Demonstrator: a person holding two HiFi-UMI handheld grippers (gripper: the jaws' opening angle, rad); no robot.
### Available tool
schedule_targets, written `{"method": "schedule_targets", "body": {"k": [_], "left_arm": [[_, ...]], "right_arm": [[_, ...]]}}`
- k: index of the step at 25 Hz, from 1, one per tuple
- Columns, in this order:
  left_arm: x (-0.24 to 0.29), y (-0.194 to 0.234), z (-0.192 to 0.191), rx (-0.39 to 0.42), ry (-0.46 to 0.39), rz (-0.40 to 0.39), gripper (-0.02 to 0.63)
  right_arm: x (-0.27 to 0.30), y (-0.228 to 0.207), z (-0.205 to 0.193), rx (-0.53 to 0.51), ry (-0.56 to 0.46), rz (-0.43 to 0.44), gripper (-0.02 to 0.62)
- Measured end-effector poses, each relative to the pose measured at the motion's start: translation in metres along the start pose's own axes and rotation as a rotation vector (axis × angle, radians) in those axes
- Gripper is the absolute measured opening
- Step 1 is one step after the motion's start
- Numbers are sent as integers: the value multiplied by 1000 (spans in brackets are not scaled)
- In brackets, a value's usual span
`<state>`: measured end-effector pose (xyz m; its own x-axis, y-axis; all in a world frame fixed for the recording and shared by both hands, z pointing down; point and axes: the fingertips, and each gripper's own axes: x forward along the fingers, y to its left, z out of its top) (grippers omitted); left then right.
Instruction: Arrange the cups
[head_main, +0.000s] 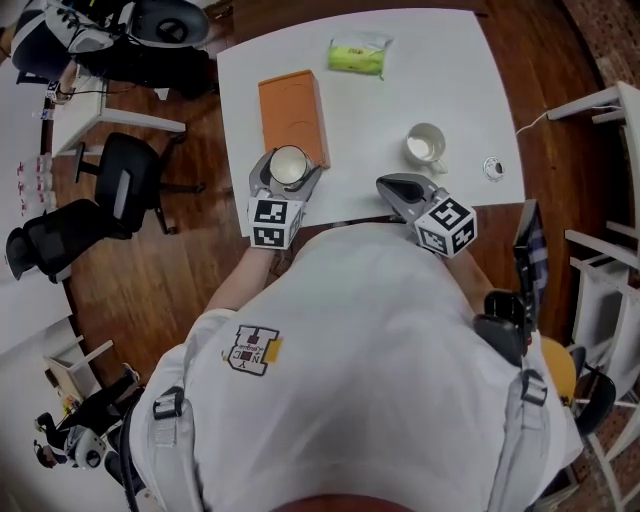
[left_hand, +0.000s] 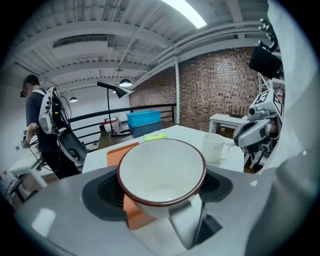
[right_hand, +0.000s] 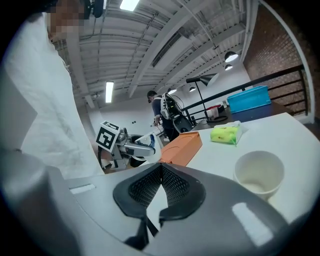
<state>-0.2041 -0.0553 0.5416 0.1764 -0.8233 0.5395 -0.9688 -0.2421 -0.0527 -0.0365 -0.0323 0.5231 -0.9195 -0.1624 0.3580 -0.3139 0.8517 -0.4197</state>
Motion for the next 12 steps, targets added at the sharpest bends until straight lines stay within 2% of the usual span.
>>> {"method": "schedule_targets", "body": {"k": [5,12], "left_arm": [[15,38,18,13,-16,-9,407],[76,70,57,57,-40,-52,407]], "right_arm": [[1,-1,5,2,-31,-46,0],[-13,-14,10,28,-89,-157,0]]}}
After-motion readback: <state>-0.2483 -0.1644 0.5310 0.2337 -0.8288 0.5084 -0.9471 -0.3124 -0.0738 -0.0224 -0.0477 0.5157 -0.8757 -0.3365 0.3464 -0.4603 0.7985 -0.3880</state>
